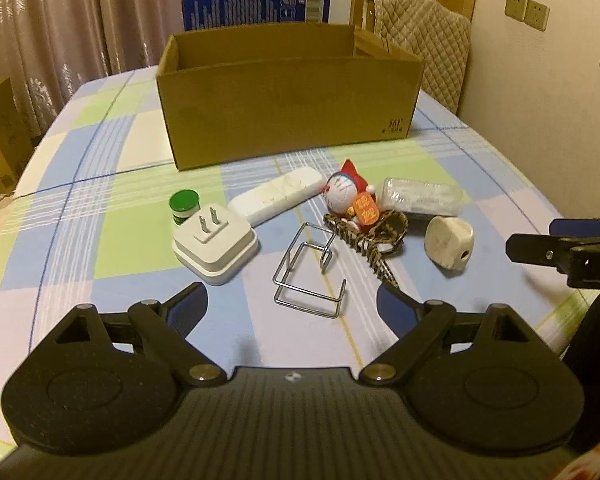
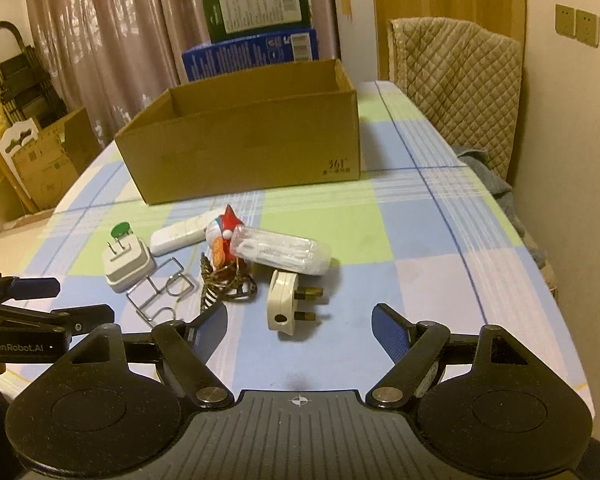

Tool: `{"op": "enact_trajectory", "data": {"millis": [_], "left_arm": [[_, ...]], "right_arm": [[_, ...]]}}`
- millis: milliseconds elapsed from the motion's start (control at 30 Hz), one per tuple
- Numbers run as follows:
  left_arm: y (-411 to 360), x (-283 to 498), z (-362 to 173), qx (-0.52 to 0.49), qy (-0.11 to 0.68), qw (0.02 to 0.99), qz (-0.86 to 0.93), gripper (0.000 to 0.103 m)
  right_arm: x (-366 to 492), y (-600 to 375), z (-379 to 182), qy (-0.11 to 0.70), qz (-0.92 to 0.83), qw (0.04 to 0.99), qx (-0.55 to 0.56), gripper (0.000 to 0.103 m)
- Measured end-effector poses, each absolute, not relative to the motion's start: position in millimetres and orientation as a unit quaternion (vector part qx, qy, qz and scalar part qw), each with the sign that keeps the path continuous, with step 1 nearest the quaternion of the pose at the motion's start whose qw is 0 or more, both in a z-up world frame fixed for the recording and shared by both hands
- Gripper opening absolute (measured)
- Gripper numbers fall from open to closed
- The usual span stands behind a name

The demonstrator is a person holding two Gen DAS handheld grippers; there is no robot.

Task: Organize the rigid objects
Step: 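Move left tool toward metal wire rack while right tool approaches white plug, then grasp metal wire rack with left tool while right tool grasps white plug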

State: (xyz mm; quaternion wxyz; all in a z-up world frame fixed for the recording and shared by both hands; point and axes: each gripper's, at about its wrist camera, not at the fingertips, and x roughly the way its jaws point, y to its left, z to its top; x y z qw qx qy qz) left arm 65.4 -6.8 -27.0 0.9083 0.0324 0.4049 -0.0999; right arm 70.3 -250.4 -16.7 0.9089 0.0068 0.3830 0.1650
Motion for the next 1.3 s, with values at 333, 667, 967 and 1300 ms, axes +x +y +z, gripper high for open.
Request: {"op": "enact_trajectory", "data": {"millis": [333,667,967,1300], "left_arm": [[-10.8,94.3,-55.2,0.058,0.431,0.893,-0.118,0.086],[-19.3,120.2,-72.9,0.093,0.433,0.883,-0.156,0.074],[-25.9,129.2,-81.7,0.091,0.442,0.878,-0.163,0.051],[-25.2,122.1,-79.4,0.078,0.438,0.883,-0.152,0.053]], "right_arm": [[99.7,-240.9,-44.1,0.411,0.167,0.896,0.008,0.077],[118.2,-235.7,-56.5,0.420,0.168,0.892,0.006,0.077],[120.5,-237.3,-62.9,0.426,0.164,0.890,0.007,0.077],[119.1,-236.9,-68.8,0.432,0.163,0.887,0.008,0.077]]}}
